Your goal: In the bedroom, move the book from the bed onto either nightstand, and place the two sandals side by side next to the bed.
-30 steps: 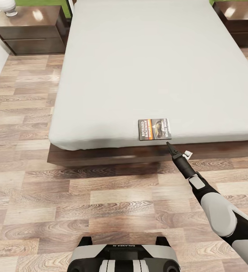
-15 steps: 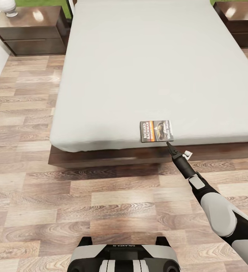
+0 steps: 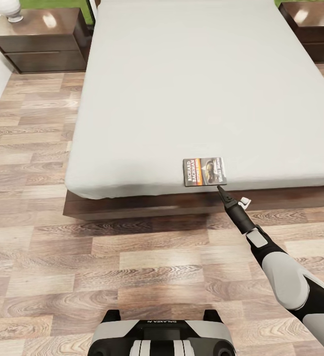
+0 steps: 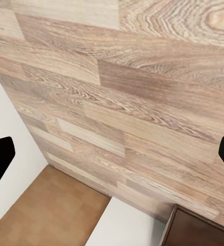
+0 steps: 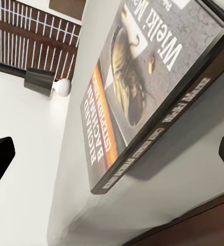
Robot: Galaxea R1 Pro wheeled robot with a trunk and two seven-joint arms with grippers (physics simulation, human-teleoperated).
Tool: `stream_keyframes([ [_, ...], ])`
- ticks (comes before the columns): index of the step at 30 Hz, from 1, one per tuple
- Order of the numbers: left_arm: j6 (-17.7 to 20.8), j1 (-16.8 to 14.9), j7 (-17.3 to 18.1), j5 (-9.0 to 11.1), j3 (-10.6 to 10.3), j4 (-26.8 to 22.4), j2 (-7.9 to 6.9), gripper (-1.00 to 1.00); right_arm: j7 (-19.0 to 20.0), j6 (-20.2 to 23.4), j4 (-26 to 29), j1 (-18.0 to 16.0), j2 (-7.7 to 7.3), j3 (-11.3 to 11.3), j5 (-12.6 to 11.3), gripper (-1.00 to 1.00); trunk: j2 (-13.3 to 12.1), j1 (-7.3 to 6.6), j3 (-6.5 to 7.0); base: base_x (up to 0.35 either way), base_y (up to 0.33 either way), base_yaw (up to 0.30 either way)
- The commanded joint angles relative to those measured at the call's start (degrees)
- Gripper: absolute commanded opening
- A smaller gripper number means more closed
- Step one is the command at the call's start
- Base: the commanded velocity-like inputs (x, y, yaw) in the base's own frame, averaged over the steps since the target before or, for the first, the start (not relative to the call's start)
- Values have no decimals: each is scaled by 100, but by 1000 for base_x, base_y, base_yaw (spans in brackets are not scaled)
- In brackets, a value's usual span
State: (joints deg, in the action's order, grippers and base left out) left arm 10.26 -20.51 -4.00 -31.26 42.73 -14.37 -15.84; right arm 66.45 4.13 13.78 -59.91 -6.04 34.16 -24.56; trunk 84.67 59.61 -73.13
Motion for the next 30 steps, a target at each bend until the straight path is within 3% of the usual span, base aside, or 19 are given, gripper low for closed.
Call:
stream_keyframes([
  [1, 20, -1, -5, -20, 16, -4, 2, 100, 17, 44, -6, -2, -2, -14, -49, 100, 1, 0, -2, 0, 0, 0],
  [30, 20, 0, -13, -24, 16, -4, 10, 100, 17, 44, -7, -2, -11, -15, -49, 100, 1, 0, -2, 20, 14, 0],
])
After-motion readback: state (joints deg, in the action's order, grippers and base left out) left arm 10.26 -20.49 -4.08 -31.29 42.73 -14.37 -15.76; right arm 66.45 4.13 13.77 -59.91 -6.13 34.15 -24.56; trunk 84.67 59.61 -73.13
